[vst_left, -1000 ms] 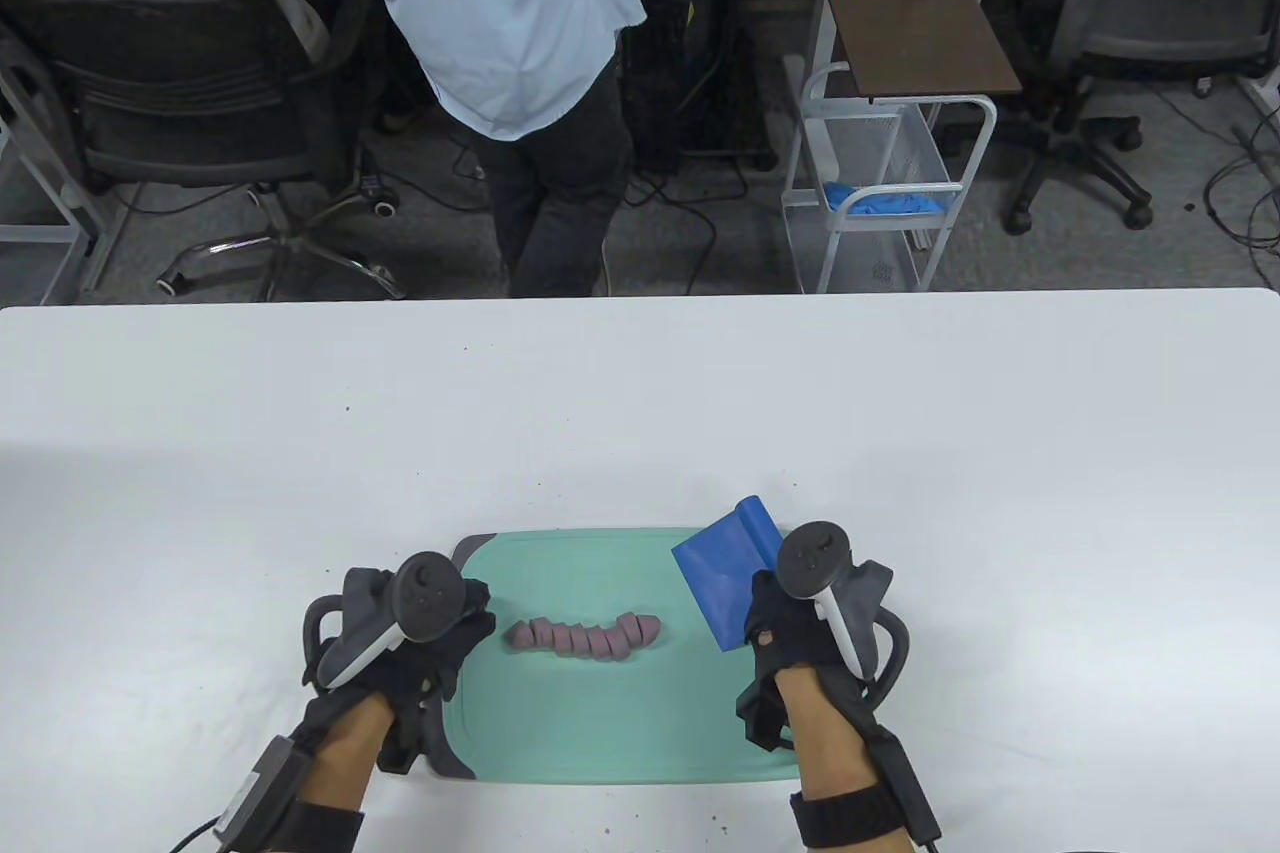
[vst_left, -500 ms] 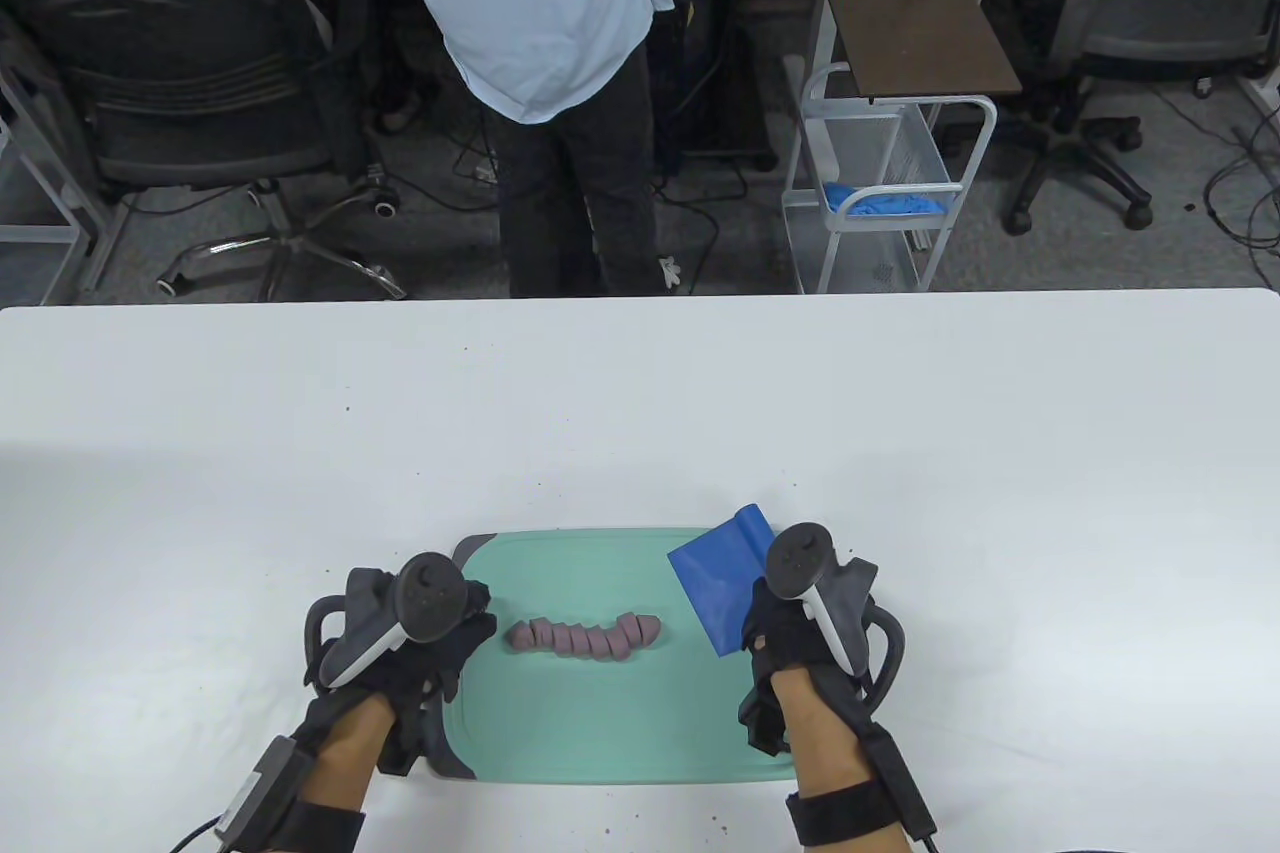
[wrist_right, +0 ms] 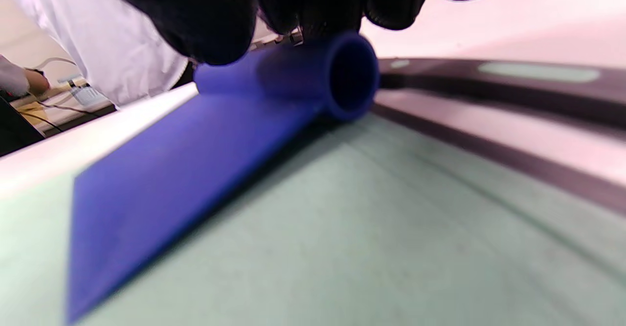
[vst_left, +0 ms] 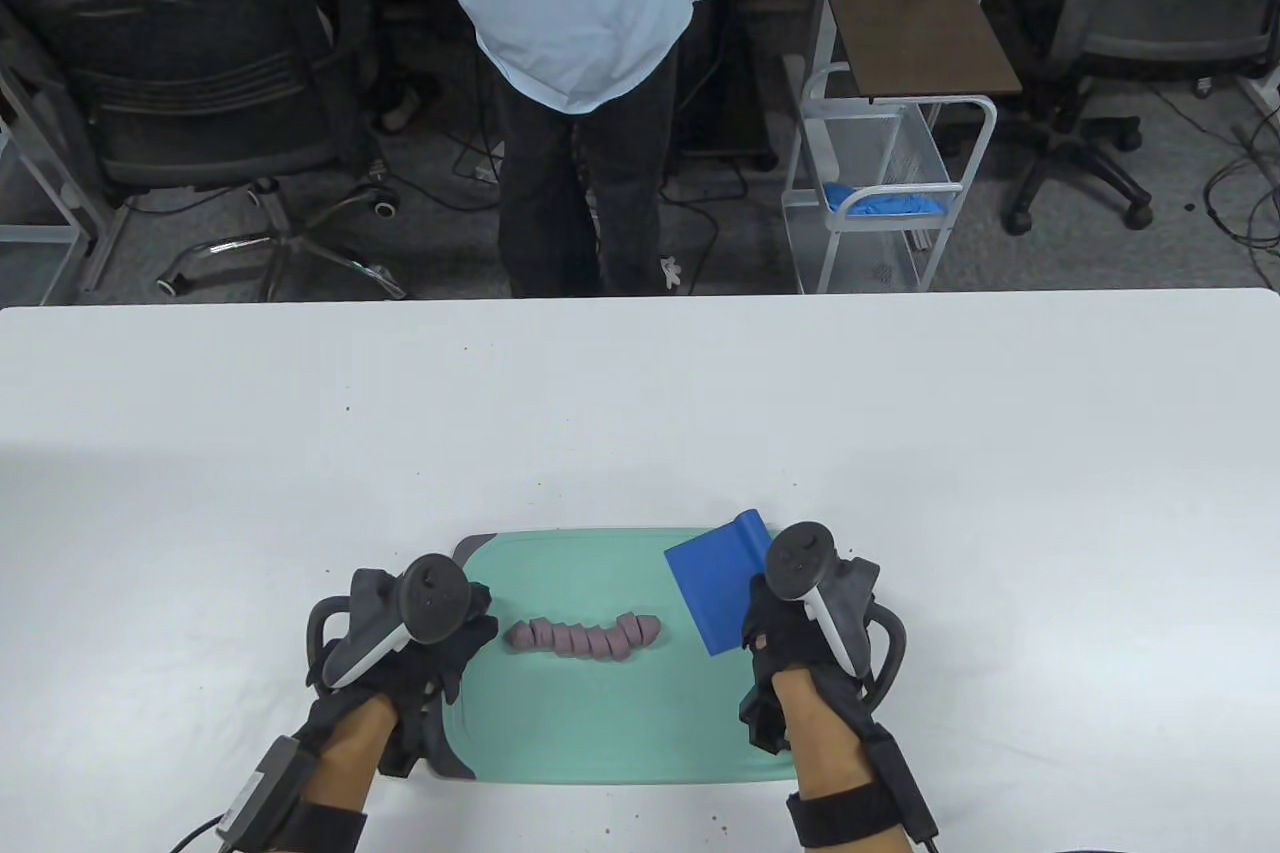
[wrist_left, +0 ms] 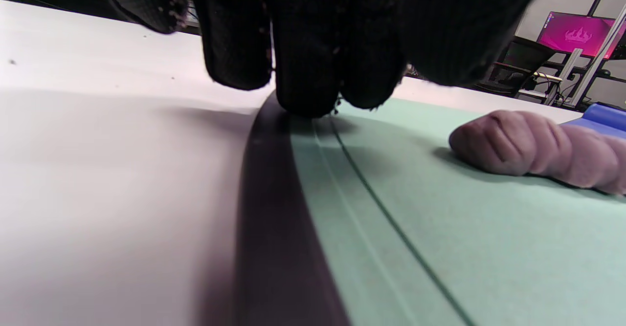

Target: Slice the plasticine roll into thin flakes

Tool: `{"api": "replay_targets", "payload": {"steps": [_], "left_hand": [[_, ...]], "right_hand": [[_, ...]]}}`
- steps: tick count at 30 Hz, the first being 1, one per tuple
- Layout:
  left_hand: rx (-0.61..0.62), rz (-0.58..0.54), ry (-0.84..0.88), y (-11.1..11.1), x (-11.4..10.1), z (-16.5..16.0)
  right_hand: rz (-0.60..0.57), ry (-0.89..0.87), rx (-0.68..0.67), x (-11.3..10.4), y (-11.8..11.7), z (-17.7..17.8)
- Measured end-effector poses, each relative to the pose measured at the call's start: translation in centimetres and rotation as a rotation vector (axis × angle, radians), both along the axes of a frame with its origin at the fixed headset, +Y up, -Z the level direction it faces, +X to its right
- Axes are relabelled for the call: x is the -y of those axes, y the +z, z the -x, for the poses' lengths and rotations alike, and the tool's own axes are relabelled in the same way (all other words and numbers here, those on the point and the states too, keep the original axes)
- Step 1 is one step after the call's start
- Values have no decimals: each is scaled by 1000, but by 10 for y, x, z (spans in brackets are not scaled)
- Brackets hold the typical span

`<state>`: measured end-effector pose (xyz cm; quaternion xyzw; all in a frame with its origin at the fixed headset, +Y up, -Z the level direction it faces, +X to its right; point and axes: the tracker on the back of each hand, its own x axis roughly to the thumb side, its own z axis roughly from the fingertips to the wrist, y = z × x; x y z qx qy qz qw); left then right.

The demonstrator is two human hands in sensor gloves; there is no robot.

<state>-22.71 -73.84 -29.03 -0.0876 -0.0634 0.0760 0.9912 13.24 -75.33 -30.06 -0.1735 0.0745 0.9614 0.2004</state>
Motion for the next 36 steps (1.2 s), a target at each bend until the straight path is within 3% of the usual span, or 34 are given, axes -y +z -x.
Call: {"api": "replay_targets", "payload": {"steps": [11, 18, 28, 36], "left_hand": [[11, -41, 35, 14, -39, -12], [22, -74, 44, 29, -58, -9], [37, -40, 34, 52, -50, 8], [79, 5, 76, 56, -33, 13]], "right_hand": [[-169, -57, -120, -51, 22, 13], [-238, -97, -212, -69, 42, 4], [-213, 62, -455, -53, 60, 3], [-131, 102, -527, -35, 64, 8]]}}
